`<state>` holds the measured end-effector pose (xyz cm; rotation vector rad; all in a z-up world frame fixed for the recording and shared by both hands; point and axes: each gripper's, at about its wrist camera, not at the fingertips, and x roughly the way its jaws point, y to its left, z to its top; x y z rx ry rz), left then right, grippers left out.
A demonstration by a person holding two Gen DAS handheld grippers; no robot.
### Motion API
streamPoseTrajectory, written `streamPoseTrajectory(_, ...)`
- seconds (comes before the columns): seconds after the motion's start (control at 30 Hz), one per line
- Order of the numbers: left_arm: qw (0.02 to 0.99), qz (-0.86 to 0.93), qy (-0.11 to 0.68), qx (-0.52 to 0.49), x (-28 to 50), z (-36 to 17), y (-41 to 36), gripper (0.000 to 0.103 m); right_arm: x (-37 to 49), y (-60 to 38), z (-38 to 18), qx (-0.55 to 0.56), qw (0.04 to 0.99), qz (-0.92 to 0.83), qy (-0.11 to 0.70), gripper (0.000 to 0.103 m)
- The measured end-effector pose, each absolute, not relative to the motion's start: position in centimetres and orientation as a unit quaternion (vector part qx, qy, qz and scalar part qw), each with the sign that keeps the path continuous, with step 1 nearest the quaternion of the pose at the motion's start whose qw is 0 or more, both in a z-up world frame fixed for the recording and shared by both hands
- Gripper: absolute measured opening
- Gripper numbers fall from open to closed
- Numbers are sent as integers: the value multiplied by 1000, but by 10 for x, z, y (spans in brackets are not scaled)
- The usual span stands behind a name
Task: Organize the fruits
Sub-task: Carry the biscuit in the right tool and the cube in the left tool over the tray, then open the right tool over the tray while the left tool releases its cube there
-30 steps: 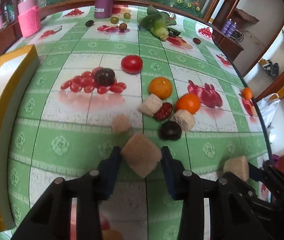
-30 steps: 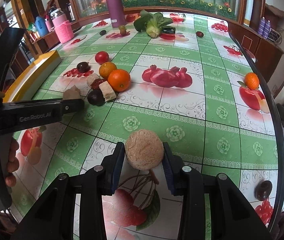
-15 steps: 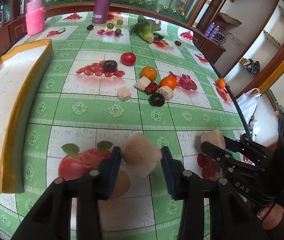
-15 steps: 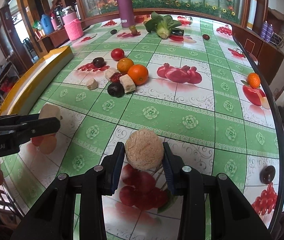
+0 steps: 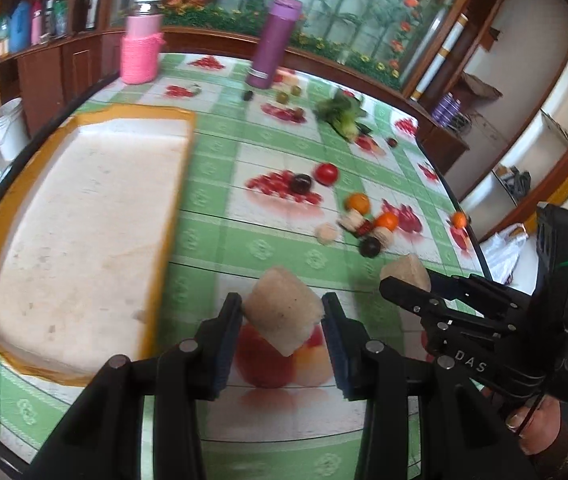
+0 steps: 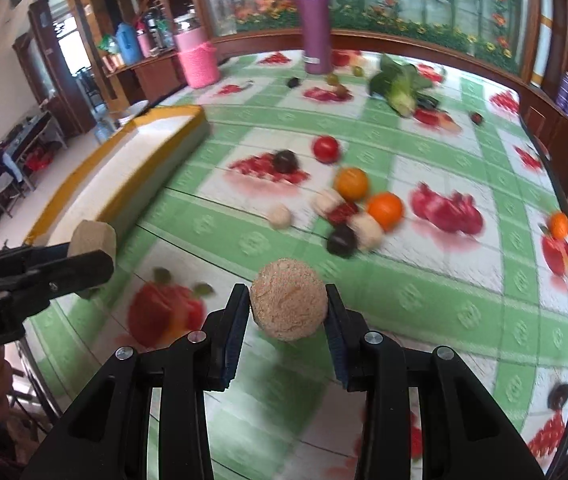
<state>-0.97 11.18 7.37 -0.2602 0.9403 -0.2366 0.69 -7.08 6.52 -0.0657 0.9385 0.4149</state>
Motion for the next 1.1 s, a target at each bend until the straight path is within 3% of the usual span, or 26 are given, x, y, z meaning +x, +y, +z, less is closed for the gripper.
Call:
streamPoseTrajectory(0.53,878,31,456,-141,9,46,243,43,60,102,81,-87,828,336,441,36)
streamPoseTrajectory(1.1,869,34,482,-107,15,16,271,44,98,174,26,-171,797,331,476,36)
